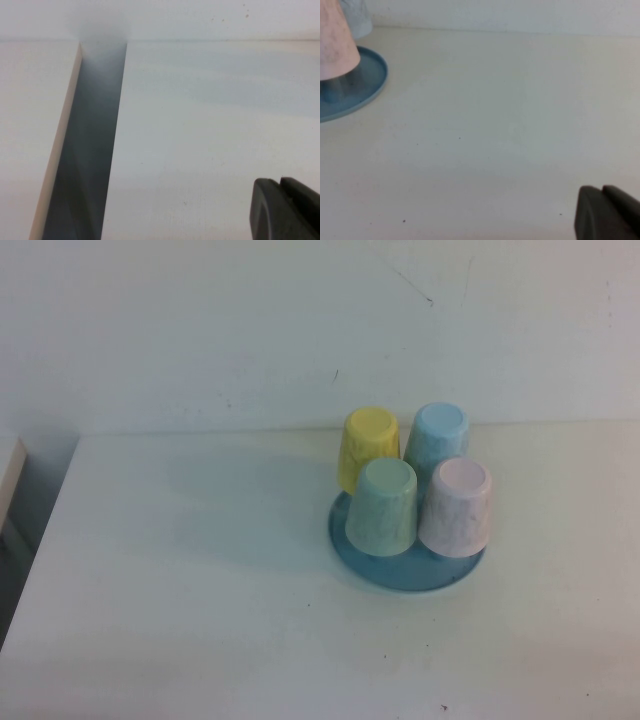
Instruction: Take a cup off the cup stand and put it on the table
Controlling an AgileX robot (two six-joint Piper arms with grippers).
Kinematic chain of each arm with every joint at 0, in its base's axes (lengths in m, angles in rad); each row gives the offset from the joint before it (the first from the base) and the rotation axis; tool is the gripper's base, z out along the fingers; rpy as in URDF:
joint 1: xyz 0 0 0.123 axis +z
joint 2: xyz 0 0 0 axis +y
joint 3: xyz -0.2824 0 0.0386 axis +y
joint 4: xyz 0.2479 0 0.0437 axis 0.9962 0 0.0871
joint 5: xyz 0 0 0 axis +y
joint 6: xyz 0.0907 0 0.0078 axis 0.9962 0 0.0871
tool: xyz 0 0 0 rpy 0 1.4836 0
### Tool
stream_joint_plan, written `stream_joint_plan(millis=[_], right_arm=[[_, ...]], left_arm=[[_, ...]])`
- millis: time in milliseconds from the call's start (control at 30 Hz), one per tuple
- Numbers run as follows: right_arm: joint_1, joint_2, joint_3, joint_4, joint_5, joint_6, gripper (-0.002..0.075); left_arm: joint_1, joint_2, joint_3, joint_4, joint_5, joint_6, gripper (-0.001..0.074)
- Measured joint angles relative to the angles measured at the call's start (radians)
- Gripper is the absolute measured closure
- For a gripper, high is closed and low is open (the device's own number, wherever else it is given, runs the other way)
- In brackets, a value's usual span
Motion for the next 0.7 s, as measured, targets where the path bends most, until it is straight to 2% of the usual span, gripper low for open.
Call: stream_joint_plan(millis=[267, 367, 533, 600, 700], right_arm=[[0.0, 0.0, 0.0, 0.038, -0.011, 0.037, 0.0728], [0.0, 0.0, 0.002, 0.171, -0.032, 0.101, 0.0728], [0.0, 0.0, 0.002, 0.542, -0.063, 0.274, 0.0728], [0.0, 0.0, 0.002, 0.601, -0.063, 0.296, 0.0728], [0.0, 0.0, 0.002, 0.596, -0.063, 0.257, 0.0728]], left_arm=[[0.0, 0.0, 0.0, 0.0, 0.0, 0.0, 0.0738], [0.0, 0.0, 0.0, 0.0, 0.0, 0.003, 0.0738], [0.0, 0.0, 0.0, 0.0, 0.0, 0.003, 0.0738], [0.0, 0.0, 0.0, 0.0, 0.0, 0.003, 0.0738], [0.0, 0.0, 0.0, 0.0, 0.0, 0.003, 0.0738]])
